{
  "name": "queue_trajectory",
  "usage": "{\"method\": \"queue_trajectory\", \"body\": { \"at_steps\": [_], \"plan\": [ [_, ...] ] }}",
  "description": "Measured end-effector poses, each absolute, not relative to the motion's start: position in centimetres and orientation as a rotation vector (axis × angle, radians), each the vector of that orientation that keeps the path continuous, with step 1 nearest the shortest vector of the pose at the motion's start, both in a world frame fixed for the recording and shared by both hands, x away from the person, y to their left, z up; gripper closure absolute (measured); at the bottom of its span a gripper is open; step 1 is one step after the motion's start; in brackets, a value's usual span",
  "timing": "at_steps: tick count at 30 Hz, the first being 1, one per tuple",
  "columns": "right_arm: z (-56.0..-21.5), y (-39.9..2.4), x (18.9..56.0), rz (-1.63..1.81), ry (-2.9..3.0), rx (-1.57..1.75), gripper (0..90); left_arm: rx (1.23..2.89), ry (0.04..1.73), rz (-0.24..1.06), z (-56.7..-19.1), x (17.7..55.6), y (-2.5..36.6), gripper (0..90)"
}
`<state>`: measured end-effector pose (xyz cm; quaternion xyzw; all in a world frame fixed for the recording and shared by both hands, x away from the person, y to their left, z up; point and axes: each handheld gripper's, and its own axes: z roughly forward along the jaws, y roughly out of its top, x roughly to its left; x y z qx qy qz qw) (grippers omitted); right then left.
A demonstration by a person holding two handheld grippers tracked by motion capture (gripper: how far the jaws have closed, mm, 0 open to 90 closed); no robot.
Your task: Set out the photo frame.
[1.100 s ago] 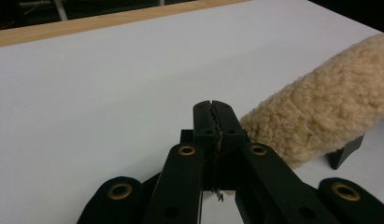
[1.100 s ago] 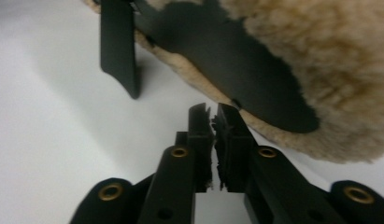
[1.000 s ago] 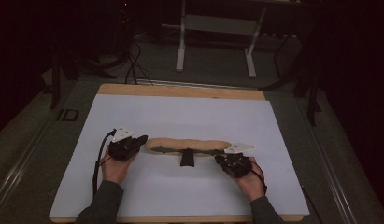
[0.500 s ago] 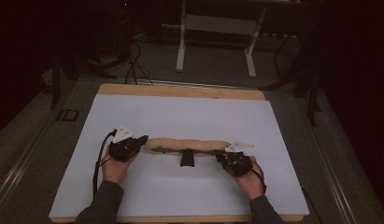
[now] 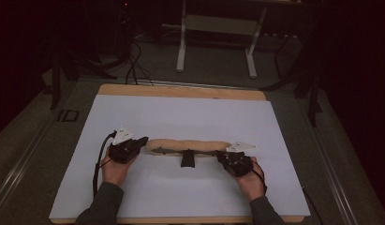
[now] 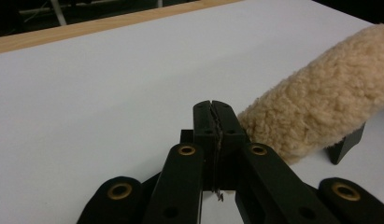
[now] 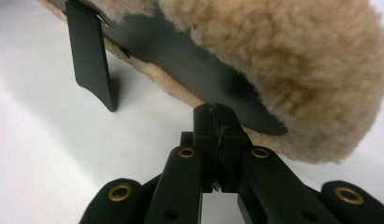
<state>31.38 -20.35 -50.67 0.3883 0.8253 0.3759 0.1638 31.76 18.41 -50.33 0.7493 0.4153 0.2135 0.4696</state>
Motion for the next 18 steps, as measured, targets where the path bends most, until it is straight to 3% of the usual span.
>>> {"method": "queue_trajectory", "body": {
  "at_steps": [12, 18],
  "plan": [
    [-50.6, -20.56, 31.58, 1.088, 2.339, 1.139, 84.0, 1.834, 1.018, 0.526, -50.34, 31.3, 18.47, 89.9],
    [-50.61, -20.61, 31.63, 1.091, 2.33, 1.159, 86.4, 1.837, 1.009, 0.528, -50.31, 31.18, 18.51, 89.9]
  ]
}}
